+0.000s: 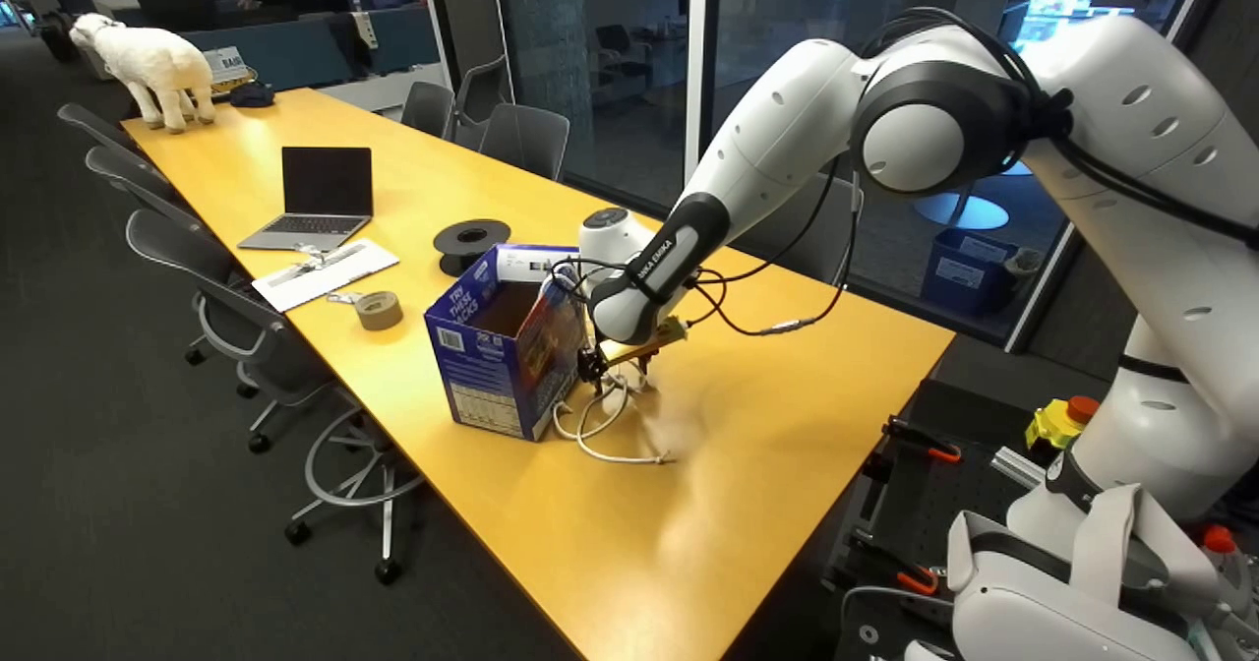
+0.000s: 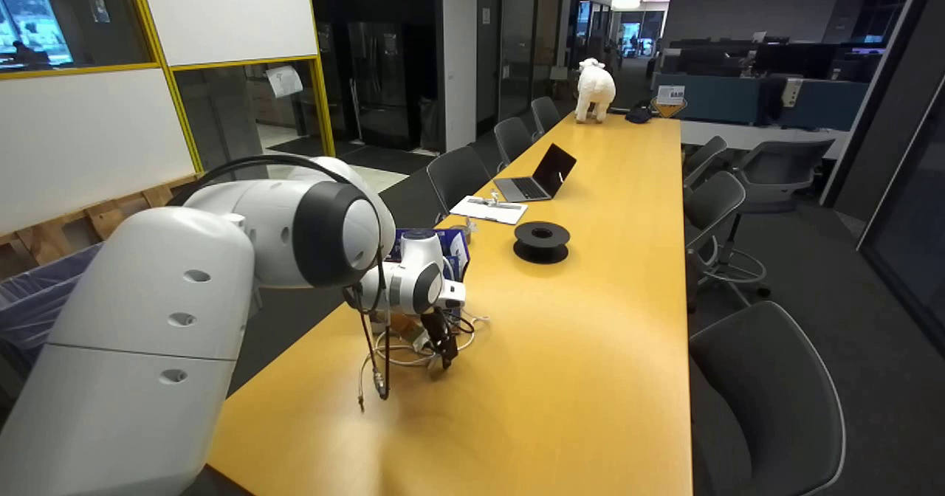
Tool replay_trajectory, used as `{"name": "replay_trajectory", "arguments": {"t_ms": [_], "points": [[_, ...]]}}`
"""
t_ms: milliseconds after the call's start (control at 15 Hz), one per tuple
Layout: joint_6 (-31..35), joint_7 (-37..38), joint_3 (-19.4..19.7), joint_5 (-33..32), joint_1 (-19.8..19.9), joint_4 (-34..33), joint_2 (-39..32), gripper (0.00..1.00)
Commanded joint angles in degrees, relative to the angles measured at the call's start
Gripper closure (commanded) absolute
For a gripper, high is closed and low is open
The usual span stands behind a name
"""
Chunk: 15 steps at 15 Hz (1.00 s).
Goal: Put the ropes inside the blue box.
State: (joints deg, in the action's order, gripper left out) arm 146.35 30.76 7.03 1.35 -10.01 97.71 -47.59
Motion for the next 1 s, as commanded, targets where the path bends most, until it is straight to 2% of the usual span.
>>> {"name": "replay_trajectory", "arguments": {"t_ms": [0, 67, 267, 667, 800, 933], "points": [[-0.7, 0.9, 1.0, 0.4, -0.8, -2.1, -1.2, 0.25], [-0.6, 0.7, 1.2, 0.0, -1.0, -2.1, -1.2, 0.26], [-0.7, 0.8, 1.2, 0.1, -1.1, -2.5, -1.3, 0.51], [-2.2, -0.7, 0.2, 0.4, -0.5, -3.7, -1.5, 0.95], [-4.8, -3.6, -1.8, 1.6, 1.5, -4.7, -1.5, 1.00], [-8.9, -11.1, -6.6, 4.6, 6.3, -6.2, -1.2, 0.99]]}}
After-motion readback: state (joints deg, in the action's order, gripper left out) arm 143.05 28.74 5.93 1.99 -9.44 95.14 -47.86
